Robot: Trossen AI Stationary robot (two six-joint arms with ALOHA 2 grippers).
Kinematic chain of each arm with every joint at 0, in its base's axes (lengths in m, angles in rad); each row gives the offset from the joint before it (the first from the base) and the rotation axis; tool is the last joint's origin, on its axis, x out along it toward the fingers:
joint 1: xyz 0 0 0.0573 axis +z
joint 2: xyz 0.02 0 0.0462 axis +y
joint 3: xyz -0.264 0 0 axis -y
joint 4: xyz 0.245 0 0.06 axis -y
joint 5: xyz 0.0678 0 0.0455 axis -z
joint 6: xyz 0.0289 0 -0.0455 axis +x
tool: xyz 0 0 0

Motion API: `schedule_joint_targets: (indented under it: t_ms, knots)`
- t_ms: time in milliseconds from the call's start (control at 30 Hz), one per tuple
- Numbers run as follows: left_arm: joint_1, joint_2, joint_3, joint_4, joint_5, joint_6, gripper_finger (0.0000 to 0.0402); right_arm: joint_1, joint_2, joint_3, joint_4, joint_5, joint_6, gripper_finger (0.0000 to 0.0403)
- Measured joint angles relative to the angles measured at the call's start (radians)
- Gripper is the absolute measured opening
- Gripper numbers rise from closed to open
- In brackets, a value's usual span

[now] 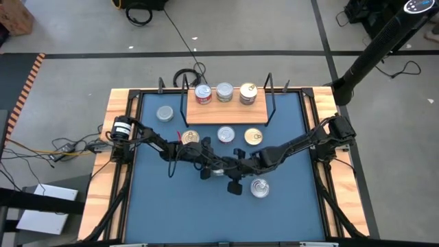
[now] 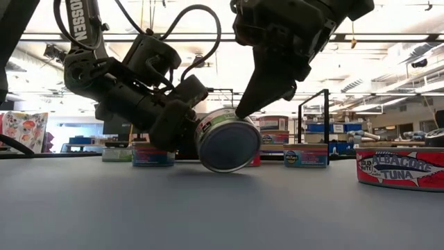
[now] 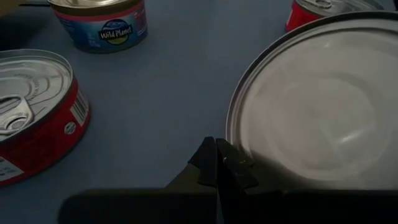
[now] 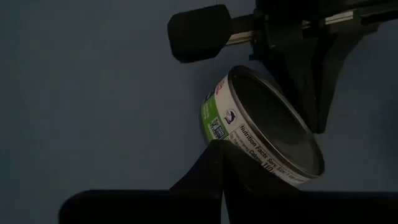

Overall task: Stack canned seafood by type on shelf
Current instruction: Put the green tuna can aligned with the stacked green tuna can on the shelf

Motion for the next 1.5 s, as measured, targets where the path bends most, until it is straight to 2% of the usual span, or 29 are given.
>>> schedule_joint_targets:
  t_ms: [167,400,667,867,1033,1300,1500]
  knots:
    - [0.000,0.000,0.000,-0.002,0.013,0.015,0.0000,-0.004,0.000,0.011,-0.002,-0.005,0.013,0.0010]
    - [-0.005,0.000,0.001,0.013,0.098,0.019,0.0000,-0.016,0.002,0.066,-0.048,0.019,0.013,0.0010]
    - [-0.003,0.000,0.001,0.007,0.096,0.046,0.0000,-0.031,0.002,0.069,-0.083,0.008,-0.052,0.0017]
    - [-0.003,0.000,0.000,0.005,0.088,0.047,0.0000,-0.026,-0.023,0.069,-0.112,-0.016,-0.201,0.0076]
    - [-0.002,0.000,0.000,0.002,0.086,0.046,0.0000,-0.018,-0.036,0.070,-0.109,0.037,-0.332,0.0145]
    - [-0.002,-0.001,0.000,-0.005,0.085,0.042,0.0000,-0.034,-0.012,0.069,-0.095,0.007,-0.391,0.0239]
    - [-0.002,-0.002,0.000,-0.014,0.085,0.040,0.0000,-0.046,0.021,0.069,-0.060,-0.043,-0.418,0.0278]
